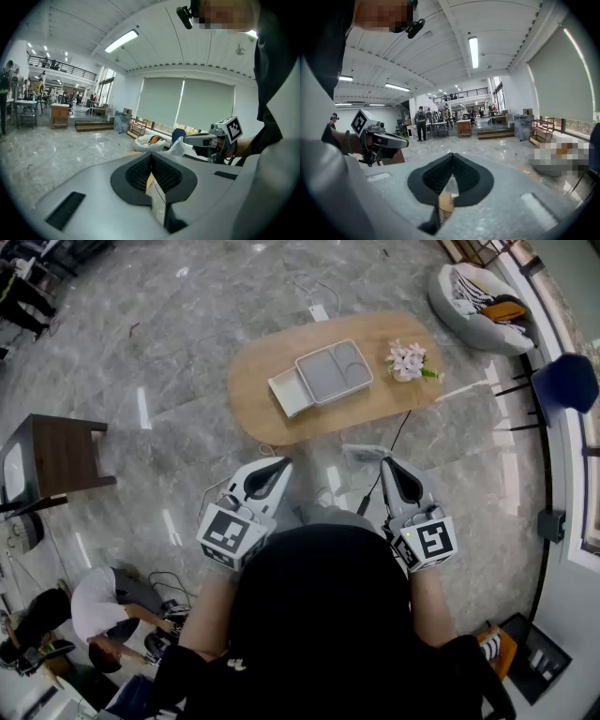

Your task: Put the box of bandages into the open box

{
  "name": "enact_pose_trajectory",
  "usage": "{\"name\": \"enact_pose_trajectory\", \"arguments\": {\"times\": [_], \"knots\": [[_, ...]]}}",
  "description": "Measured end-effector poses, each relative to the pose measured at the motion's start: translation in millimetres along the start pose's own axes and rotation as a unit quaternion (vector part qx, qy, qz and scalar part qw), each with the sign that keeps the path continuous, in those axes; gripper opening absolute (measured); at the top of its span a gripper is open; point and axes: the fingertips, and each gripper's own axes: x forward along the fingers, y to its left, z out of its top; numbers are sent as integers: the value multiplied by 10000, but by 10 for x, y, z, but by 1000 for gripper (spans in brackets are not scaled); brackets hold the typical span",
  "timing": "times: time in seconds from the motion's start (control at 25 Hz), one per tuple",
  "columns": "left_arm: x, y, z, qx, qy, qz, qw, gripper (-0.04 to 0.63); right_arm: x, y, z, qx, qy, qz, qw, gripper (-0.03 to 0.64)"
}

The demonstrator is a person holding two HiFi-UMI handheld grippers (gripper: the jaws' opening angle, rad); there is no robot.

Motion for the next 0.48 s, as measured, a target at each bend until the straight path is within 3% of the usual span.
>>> {"name": "enact_pose_trajectory", "arguments": {"times": [0.48], "knots": [[137,-292,1,7,133,206,9997,11,-131,-146,-36,70,-161,256,9995,-3]]}}
